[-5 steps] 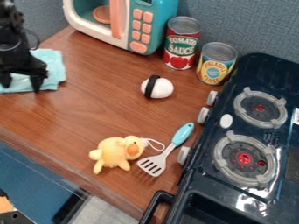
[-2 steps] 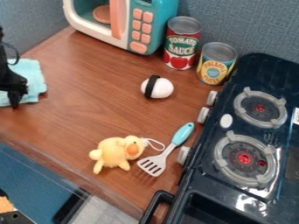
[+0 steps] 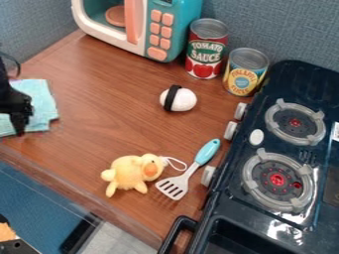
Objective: Move the blue towel into the lower left side of the table
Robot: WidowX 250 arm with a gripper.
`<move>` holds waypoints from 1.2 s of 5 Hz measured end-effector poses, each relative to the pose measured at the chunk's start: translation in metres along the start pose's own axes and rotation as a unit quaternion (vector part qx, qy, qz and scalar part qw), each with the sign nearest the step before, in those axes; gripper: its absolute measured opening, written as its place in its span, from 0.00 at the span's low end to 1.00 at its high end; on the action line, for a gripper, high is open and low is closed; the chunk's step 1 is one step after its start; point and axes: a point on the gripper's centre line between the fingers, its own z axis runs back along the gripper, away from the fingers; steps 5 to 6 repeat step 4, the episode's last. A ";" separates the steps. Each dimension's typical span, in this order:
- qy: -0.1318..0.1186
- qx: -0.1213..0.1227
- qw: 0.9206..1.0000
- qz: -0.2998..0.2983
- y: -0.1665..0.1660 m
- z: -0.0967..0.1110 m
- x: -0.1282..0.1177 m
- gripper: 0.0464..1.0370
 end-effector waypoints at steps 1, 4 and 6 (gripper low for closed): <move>-0.032 0.004 0.999 -0.011 -0.005 0.023 0.009 0.96; -0.081 0.003 0.996 -0.039 -0.021 0.068 0.017 0.96; -0.081 0.003 0.996 -0.039 -0.021 0.068 0.017 0.96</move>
